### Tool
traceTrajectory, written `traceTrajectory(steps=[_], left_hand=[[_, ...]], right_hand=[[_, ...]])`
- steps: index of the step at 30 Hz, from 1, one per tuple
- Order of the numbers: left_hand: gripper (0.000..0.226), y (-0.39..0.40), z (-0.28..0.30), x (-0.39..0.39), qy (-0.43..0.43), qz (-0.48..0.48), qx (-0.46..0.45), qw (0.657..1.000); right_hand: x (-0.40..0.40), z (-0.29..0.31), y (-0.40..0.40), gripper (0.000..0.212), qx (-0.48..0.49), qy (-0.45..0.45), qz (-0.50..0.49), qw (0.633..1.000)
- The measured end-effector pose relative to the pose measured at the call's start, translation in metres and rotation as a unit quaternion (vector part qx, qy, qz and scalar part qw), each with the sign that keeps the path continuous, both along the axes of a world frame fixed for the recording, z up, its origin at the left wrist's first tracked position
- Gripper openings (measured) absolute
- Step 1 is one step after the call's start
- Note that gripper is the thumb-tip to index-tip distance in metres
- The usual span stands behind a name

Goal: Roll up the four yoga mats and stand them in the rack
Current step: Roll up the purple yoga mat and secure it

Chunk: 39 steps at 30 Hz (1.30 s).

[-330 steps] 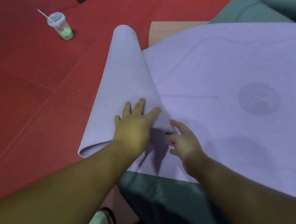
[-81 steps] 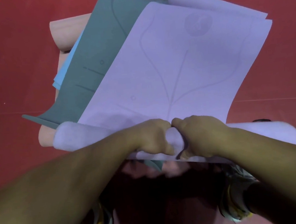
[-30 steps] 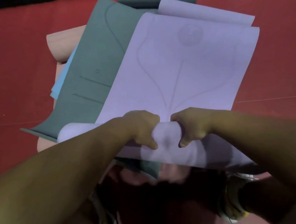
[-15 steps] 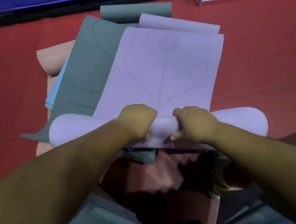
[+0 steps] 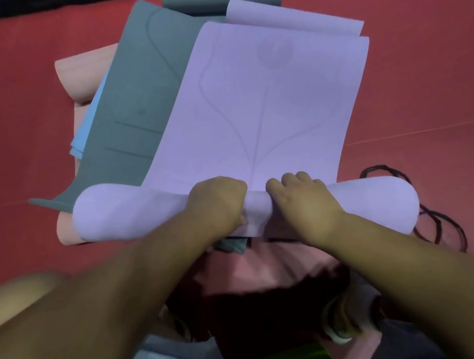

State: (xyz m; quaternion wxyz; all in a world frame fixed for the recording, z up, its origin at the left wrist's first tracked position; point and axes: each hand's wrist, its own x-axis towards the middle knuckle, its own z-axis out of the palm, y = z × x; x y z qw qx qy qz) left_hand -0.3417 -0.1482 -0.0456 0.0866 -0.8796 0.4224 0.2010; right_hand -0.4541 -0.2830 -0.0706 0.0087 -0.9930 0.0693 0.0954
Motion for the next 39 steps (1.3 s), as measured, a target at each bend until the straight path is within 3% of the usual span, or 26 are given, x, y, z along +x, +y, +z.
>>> traceTrajectory(steps=[4, 7, 11, 13, 17, 20, 24, 28, 31, 35, 39], left_hand=[[0.026, 0.001, 0.003, 0.0, 0.01, -0.019, 0.019, 1.0], [0.034, 0.001, 0.004, -0.005, 0.018, -0.046, 0.011, 0.999], [0.058, 0.002, -0.004, -0.018, -0.065, -0.095, 0.007, 0.993], [0.059, 0.003, -0.01, -0.022, -0.076, -0.098, 0.018, 0.992], [0.044, -0.002, -0.016, -0.02, 0.053, -0.036, 0.03, 0.997], [0.031, -0.002, -0.025, -0.021, 0.187, 0.006, 0.019, 0.982], [0.042, -0.003, -0.039, -0.033, 0.317, 0.061, -0.033, 0.946], [0.056, -0.027, -0.058, -0.062, 0.404, 0.167, -0.085, 0.895], [0.045, -0.053, -0.062, -0.086, 0.454, 0.194, -0.138, 0.859], [0.041, -0.077, -0.048, -0.07, 0.337, 0.047, -0.117, 0.933], [0.034, -0.07, -0.03, -0.036, 0.25, -0.055, 0.0, 0.967]], right_hand=[[-0.006, 0.003, -0.004, 0.052, 0.099, 0.043, -0.029, 0.994], [-0.01, 0.004, -0.01, 0.045, 0.134, 0.061, -0.026, 0.989], [-0.006, 0.006, -0.021, 0.037, 0.152, 0.094, -0.021, 0.984], [-0.002, 0.009, -0.026, 0.034, 0.156, 0.118, 0.007, 0.981], [0.004, 0.013, -0.034, 0.043, 0.088, 0.131, 0.057, 0.986], [-0.003, 0.005, -0.037, 0.054, 0.069, 0.125, 0.069, 0.987], [-0.026, -0.004, -0.034, 0.071, 0.029, 0.176, 0.089, 0.98], [-0.026, 0.008, -0.05, 0.047, -0.088, 0.205, 0.07, 0.972], [-0.025, 0.018, -0.074, 0.039, -0.141, 0.236, 0.079, 0.958], [-0.033, 0.019, -0.089, 0.049, -0.111, 0.196, 0.061, 0.972], [-0.037, 0.002, -0.079, 0.055, 0.023, 0.161, 0.032, 0.986]])
